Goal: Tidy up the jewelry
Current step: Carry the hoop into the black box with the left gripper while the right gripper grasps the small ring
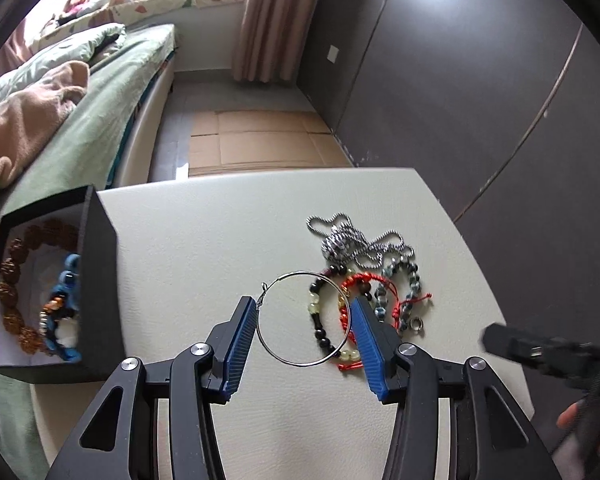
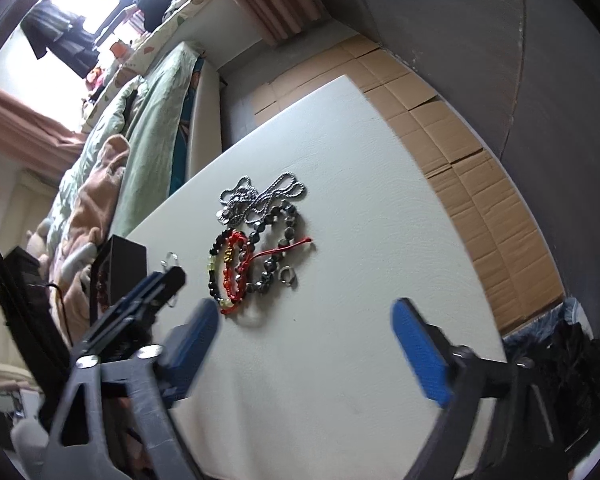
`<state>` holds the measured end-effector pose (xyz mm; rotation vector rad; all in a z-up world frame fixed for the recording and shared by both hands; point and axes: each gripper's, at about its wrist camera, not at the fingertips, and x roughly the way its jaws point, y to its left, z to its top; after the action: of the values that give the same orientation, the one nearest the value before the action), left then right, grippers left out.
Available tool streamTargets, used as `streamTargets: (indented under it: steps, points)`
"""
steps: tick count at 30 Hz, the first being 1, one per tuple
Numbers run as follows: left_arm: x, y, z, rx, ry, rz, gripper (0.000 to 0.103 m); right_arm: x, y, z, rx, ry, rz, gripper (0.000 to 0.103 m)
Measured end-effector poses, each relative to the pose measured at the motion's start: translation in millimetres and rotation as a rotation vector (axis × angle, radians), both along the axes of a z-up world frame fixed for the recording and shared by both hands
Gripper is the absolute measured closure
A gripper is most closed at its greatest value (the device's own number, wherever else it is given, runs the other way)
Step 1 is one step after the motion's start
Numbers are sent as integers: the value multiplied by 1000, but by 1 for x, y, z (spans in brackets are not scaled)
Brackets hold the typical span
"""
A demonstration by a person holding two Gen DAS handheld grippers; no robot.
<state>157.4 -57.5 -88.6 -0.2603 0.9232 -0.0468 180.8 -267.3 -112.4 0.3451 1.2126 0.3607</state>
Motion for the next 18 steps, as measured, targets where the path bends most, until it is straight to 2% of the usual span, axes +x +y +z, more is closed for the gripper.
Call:
streamTargets:
  steps: [9,11,14,18]
  points:
    - [-11,26,17,-38,-34,34,52,10,30,-13,-92,-9,78,53]
    - [-14,31,20,-45,-42,42,52,13,36,-18,-116,1,96,65]
    - [-16,39,24,-59,-50,56,52,16,43,-24,-153,11,102,69]
    - [-19,47,28,-74,-57,70,52,17,52,-22,-194,-9,105,70]
